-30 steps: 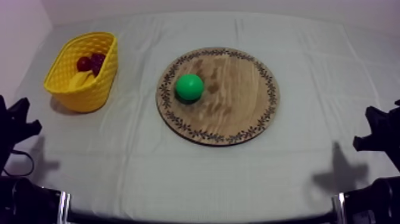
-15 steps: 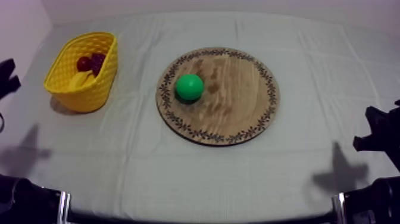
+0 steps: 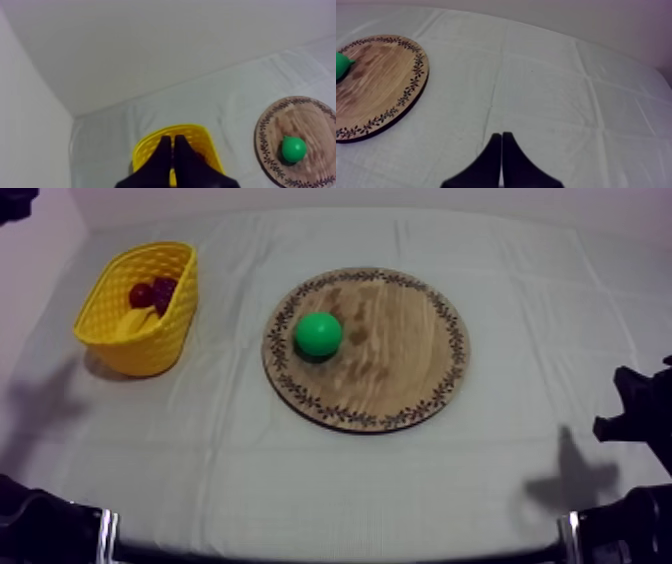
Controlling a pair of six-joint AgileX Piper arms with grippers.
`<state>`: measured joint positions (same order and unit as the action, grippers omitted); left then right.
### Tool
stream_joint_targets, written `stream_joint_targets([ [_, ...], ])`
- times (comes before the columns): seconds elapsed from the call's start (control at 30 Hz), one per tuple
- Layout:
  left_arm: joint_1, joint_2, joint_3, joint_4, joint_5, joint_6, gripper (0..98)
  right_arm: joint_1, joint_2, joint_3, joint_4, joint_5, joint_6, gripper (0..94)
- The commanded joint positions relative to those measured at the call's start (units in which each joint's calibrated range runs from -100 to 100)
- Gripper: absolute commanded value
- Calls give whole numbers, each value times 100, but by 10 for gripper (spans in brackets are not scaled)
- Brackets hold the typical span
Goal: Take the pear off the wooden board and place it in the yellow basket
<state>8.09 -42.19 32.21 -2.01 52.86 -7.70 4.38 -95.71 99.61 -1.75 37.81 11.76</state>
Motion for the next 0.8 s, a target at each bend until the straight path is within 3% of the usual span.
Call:
stream_joint_targets([
  [0.0,396,710,-827,-96,61,19,0,-2,-5,5,2,-7,-1,5],
  [0.47,1442,2833,-2479,-594,806,362,0,-2,-5,5,2,-7,-1,5],
  [0.63,1782,3555,-2600,-844,1039,469,0,-2,-5,5,2,-7,0,5],
  [0.77,1967,4052,-2575,-909,1124,438,0,-2,-5,5,2,-7,-1,5],
])
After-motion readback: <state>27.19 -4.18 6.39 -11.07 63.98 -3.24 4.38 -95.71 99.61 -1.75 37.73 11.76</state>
